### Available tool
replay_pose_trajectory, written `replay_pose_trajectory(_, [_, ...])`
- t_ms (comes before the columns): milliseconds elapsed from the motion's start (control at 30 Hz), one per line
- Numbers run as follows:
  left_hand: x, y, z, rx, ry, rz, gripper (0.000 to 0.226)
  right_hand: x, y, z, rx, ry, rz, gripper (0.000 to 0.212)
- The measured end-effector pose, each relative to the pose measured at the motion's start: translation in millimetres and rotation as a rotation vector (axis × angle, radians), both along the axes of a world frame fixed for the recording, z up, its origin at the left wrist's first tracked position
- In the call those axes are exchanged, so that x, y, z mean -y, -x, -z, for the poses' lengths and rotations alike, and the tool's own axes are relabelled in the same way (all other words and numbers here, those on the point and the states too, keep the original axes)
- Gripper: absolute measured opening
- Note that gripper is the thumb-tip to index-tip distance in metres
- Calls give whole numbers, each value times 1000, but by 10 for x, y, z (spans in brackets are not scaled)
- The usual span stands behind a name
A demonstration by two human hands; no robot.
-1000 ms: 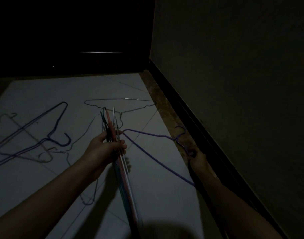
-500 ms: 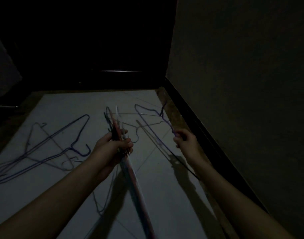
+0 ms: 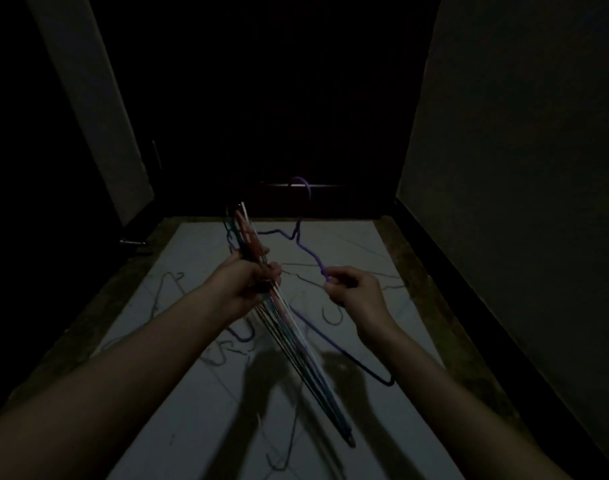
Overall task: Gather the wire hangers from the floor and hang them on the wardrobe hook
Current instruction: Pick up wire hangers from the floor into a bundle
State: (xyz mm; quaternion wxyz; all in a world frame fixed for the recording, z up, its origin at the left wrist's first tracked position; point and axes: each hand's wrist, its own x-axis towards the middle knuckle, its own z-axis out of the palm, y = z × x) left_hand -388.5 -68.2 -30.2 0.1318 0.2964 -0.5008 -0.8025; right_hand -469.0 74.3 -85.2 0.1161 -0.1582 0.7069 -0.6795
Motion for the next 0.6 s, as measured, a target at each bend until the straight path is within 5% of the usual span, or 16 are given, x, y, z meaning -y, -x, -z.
replay_pose_trajectory(267, [498, -66, -351, -11, 113, -34, 42, 558, -333, -407, 55, -50, -216, 21])
replay_pose_trajectory(600, [1122, -410, -61, -225, -90, -141, 39, 1173, -705, -466, 207, -172, -372, 18])
